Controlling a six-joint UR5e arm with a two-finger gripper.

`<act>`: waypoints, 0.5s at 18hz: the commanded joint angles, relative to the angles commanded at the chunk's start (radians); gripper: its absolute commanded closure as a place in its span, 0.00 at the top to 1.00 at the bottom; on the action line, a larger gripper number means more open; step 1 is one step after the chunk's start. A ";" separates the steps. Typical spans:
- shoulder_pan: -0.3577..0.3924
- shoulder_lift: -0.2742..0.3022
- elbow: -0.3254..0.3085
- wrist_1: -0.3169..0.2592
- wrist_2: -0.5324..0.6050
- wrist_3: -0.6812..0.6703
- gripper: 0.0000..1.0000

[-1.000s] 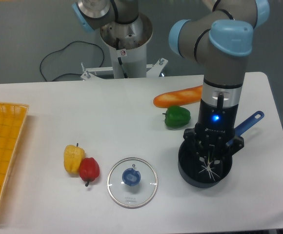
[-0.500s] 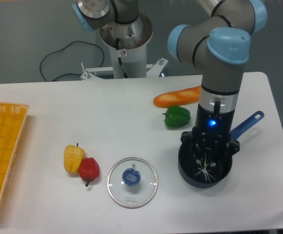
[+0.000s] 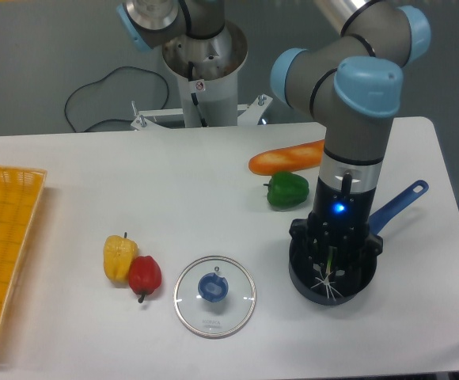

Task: Place the green onion in the pot
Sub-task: 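Lower the gripper into the saucepan and open to release the onion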

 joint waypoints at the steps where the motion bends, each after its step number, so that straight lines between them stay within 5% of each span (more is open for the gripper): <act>1: 0.000 0.000 0.000 0.000 0.000 0.003 0.16; 9: -0.002 -0.011 -0.005 0.000 0.005 0.040 0.19</act>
